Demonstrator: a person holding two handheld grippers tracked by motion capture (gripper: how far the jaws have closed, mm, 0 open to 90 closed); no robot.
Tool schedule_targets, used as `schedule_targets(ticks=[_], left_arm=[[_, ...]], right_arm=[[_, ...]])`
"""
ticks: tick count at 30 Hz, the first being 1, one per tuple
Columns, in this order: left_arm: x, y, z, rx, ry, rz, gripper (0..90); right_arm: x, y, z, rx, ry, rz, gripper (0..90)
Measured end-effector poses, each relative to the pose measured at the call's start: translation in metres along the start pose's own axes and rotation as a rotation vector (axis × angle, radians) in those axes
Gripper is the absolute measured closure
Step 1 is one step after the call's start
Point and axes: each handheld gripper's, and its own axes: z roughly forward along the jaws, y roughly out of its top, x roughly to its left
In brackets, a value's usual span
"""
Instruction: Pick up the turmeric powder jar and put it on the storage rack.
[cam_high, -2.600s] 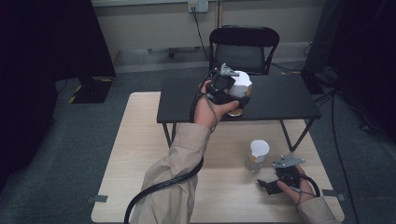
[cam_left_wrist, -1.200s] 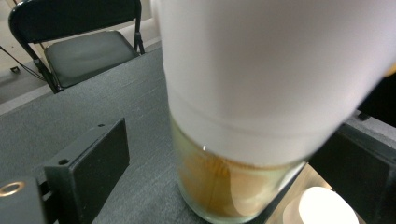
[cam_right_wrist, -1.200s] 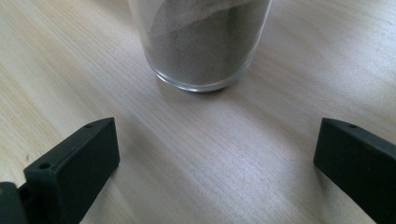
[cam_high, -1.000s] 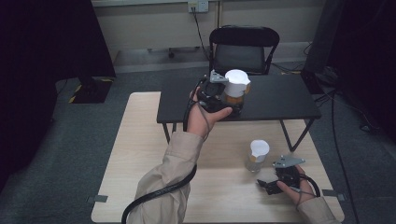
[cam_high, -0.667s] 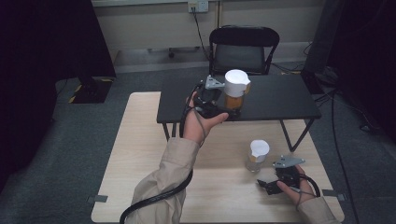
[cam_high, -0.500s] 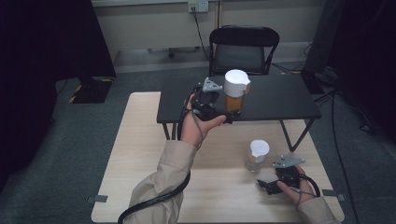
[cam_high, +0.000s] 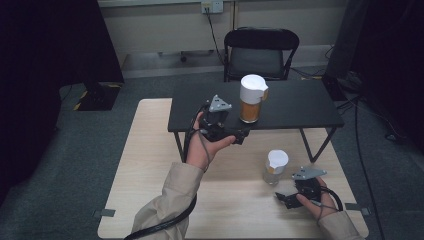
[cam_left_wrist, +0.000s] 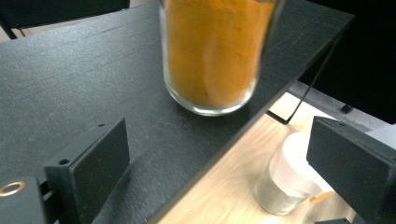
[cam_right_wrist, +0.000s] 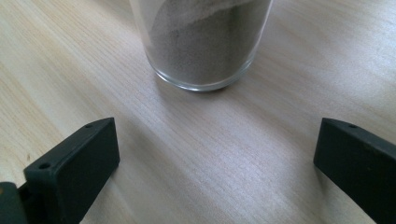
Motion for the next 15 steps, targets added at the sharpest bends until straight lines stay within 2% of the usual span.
schedule_targets(ticks=[15], left_arm=[[-0.006, -0.021, -0.007, -0.03, -0.034, 0.021, 5.0]], right_arm=[[0.0, 0.0, 0.0, -0.001, 0.0, -0.002, 0.0]])
